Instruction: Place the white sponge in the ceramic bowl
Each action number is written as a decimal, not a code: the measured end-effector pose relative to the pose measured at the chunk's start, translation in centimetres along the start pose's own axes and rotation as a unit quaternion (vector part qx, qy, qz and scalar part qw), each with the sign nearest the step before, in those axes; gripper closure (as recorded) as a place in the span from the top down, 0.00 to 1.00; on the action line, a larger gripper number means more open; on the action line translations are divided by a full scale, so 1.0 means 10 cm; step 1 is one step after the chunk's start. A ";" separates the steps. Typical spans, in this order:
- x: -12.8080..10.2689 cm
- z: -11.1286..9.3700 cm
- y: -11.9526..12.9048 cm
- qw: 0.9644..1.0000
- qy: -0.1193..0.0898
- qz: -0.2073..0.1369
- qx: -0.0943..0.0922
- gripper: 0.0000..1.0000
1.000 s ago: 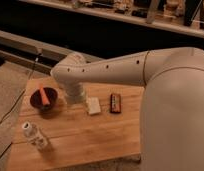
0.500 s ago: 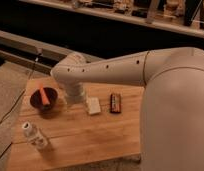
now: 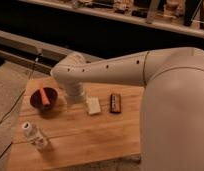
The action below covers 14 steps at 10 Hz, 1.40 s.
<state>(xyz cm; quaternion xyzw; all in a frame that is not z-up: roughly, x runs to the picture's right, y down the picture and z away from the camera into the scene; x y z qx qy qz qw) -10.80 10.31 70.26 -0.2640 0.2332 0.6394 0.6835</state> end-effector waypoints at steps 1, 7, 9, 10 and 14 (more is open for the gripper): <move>0.00 0.00 0.00 1.000 0.000 0.000 0.000 0.65; -0.42 0.26 -0.44 1.000 0.007 0.006 0.014 0.65; -0.67 0.35 -0.69 1.000 0.004 0.015 0.012 0.65; -0.74 0.40 -0.75 1.000 0.002 0.014 0.006 0.65; -0.95 0.68 -0.84 1.000 0.005 -0.017 -0.023 0.65</move>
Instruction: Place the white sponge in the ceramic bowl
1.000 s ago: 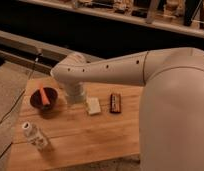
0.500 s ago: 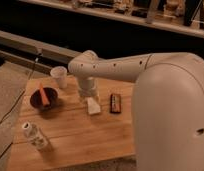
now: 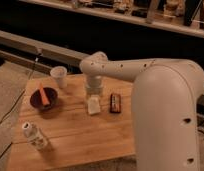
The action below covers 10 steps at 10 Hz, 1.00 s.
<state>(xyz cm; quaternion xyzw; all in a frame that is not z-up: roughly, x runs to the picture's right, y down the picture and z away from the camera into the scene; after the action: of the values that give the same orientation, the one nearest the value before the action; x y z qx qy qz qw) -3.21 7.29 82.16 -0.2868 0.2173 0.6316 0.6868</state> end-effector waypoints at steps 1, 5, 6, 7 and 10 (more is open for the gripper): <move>0.00 0.05 0.00 1.000 0.005 -0.010 -0.004 0.65; 0.05 0.27 0.09 0.998 0.037 -0.054 -0.017 0.65; 0.05 0.30 0.09 0.997 0.041 -0.057 -0.015 0.65; 0.05 0.32 0.08 0.997 0.046 -0.060 -0.011 0.62; 0.00 0.35 0.07 0.996 0.050 -0.067 0.000 0.33</move>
<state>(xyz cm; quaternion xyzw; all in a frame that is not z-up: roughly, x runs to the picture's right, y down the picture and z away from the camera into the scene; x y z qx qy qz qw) -4.15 9.63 84.63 -0.3315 0.2317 0.5688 0.7162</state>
